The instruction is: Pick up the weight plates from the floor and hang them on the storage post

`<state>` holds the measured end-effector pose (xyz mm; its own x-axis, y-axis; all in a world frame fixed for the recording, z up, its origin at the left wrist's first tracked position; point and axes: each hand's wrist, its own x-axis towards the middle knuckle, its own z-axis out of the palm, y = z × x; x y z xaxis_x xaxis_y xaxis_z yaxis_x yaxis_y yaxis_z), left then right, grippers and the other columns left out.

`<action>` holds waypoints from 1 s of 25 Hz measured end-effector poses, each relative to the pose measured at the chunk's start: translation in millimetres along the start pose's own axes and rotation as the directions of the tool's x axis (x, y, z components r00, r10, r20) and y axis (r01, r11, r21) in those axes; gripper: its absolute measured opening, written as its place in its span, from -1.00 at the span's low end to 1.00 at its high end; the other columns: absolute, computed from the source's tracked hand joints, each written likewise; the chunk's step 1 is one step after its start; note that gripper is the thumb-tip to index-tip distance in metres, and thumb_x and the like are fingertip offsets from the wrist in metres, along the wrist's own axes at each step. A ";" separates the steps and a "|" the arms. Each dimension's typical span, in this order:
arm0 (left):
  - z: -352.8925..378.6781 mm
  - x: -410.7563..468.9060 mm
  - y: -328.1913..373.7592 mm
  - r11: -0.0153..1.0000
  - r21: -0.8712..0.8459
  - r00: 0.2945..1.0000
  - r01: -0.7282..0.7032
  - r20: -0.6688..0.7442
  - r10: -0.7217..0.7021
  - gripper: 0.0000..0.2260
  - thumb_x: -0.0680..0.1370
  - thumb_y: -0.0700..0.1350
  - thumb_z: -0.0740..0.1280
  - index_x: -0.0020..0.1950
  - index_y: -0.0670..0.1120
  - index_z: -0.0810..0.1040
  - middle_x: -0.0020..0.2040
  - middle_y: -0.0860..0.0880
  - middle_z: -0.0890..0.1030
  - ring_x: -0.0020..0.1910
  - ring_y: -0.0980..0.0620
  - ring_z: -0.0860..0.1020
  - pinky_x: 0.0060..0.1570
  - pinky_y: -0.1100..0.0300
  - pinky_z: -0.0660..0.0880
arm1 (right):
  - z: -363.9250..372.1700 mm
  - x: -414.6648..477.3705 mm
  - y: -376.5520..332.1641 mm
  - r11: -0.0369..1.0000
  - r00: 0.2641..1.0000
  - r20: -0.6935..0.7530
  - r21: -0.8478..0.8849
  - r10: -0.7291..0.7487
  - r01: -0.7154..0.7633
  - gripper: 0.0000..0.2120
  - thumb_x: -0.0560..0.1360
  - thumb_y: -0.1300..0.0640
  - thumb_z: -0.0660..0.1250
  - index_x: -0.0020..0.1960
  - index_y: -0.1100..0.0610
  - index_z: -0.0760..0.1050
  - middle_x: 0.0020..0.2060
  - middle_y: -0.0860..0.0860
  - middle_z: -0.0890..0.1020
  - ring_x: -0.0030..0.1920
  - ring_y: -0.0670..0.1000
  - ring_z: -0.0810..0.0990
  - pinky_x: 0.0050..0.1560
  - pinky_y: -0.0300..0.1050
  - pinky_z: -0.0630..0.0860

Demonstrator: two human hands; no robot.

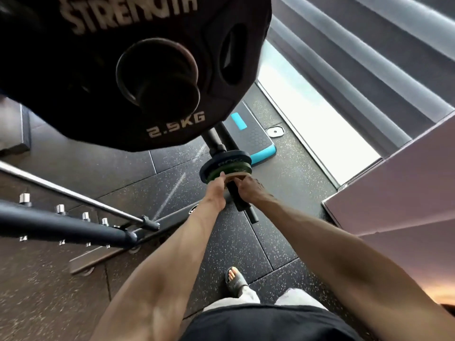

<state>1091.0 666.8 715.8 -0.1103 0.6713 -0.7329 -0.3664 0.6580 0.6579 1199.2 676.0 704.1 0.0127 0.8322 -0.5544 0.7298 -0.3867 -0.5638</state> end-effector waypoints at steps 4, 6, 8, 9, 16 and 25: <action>6.6 16.3 13.5 0.999 -0.043 1.000 -0.017 -0.023 0.016 -0.78 0.66 -0.19 0.18 0.25 -0.17 0.53 -0.11 -0.07 0.57 -0.27 0.07 0.49 -0.15 0.26 0.52 | -4.5 24.8 -9.0 0.999 0.999 0.034 -0.035 -0.030 0.031 -0.61 0.63 -0.11 0.14 0.26 0.09 0.56 0.17 0.12 0.63 0.17 0.14 0.60 0.20 0.03 0.50; 8.7 20.5 17.4 0.999 -0.029 0.999 -0.023 -0.027 0.022 -0.78 0.62 -0.24 0.18 0.17 -0.19 0.57 -0.12 -0.08 0.60 -0.26 0.06 0.53 -0.29 0.28 0.48 | -6.3 31.5 -11.9 0.995 0.997 0.037 -0.074 -0.063 0.066 -0.68 0.58 -0.11 0.14 0.13 -0.01 0.59 0.08 0.06 0.66 0.05 0.09 0.63 0.12 0.03 0.56; 10.9 22.2 21.7 0.997 -0.067 0.999 -0.030 -0.032 0.028 -0.79 0.59 -0.26 0.18 0.03 -0.20 0.62 -0.19 -0.07 0.64 -0.28 0.06 0.57 -0.28 0.25 0.48 | -4.0 47.5 -9.3 0.993 0.994 0.056 -0.059 -0.096 0.100 -0.71 0.53 -0.13 0.12 0.01 -0.07 0.58 -0.04 0.01 0.67 -0.06 0.04 0.63 0.05 0.06 0.60; 11.7 22.8 24.2 0.998 -0.064 0.999 -0.021 -0.035 0.019 -0.79 0.59 -0.27 0.19 -0.05 -0.19 0.62 -0.26 -0.05 0.65 -0.33 0.07 0.59 -0.28 0.24 0.49 | -4.8 50.8 -11.2 0.994 0.993 0.068 -0.052 -0.095 0.099 -0.69 0.51 -0.15 0.11 0.01 -0.08 0.58 -0.04 0.01 0.68 -0.07 0.04 0.64 0.04 0.07 0.61; -0.8 37.9 45.9 0.999 -0.041 1.000 -0.019 -0.015 0.018 -0.68 0.58 -0.23 0.20 0.27 -0.27 0.58 0.07 -0.15 0.66 -0.01 0.00 0.60 -0.14 0.24 0.52 | -25.8 65.3 -37.6 0.989 0.987 0.158 -0.141 -0.028 0.050 -0.42 0.60 -0.06 0.22 0.48 0.28 0.27 0.30 0.19 0.54 0.28 0.18 0.54 0.32 0.04 0.48; 6.3 40.0 56.5 0.981 0.191 0.955 0.030 -0.297 0.028 -0.63 0.58 -0.14 0.16 0.35 -0.23 0.46 0.27 -0.18 0.56 0.18 -0.16 0.55 -0.07 0.08 0.45 | -48.1 65.8 -44.9 0.906 0.972 0.178 -0.369 -0.152 0.209 -0.69 0.57 0.03 0.25 0.23 0.17 0.53 0.09 0.13 0.63 0.06 0.14 0.62 0.16 0.08 0.58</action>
<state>1071.7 733.0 724.7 -0.3896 0.5582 -0.7325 -0.1866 0.7310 0.6563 1200.2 767.3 722.3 -0.2203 0.7972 -0.5621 0.9157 -0.0295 -0.4007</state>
